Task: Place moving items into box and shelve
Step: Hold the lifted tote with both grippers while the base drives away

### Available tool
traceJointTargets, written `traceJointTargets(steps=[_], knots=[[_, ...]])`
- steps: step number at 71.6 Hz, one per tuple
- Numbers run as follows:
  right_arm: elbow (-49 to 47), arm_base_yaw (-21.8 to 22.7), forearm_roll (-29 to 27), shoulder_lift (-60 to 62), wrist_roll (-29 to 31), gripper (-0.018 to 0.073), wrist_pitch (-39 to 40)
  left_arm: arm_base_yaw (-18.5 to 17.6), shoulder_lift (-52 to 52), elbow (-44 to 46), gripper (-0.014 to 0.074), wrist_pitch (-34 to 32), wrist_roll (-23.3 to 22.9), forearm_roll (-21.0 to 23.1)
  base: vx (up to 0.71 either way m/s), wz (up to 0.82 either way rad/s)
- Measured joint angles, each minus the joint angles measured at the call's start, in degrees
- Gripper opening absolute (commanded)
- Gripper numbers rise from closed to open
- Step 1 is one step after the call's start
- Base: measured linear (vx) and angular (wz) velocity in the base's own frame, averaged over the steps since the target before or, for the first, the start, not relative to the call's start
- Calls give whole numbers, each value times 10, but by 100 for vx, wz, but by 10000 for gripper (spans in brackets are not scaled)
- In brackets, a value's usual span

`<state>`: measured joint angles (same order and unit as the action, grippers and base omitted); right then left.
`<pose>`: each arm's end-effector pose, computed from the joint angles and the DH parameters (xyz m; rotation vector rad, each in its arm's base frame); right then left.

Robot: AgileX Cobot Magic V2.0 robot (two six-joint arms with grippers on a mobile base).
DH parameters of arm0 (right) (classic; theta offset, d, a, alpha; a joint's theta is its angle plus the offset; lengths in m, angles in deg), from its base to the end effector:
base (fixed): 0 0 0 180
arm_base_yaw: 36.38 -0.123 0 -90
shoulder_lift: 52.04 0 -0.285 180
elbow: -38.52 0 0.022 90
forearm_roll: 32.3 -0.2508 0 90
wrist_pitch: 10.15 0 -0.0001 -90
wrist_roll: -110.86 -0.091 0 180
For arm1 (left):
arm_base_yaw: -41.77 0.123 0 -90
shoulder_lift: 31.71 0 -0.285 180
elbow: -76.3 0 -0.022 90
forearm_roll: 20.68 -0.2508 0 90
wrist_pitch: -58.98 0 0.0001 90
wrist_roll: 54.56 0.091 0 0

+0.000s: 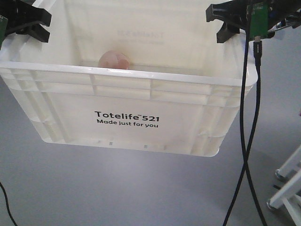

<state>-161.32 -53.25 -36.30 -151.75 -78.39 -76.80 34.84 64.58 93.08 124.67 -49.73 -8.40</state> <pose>0.3248 0.1046 0.3939 -0.1604 2.5708 0.2660 0.3208 -0.0568 0.4007 0.2246 2.5146 -0.2970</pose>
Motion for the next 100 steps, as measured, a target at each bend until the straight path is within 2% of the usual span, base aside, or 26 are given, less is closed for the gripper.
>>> traceJointTargets(steps=[60, 100], knots=[[0, 0, -1, 0, 0, -12, -5, 0, 0, 0, -17, 1, 1, 0, 18, 60], [0, 0, -2, 0, 0, -12, -11, 0, 0, 0, -17, 5, 1, 0, 23, 45]])
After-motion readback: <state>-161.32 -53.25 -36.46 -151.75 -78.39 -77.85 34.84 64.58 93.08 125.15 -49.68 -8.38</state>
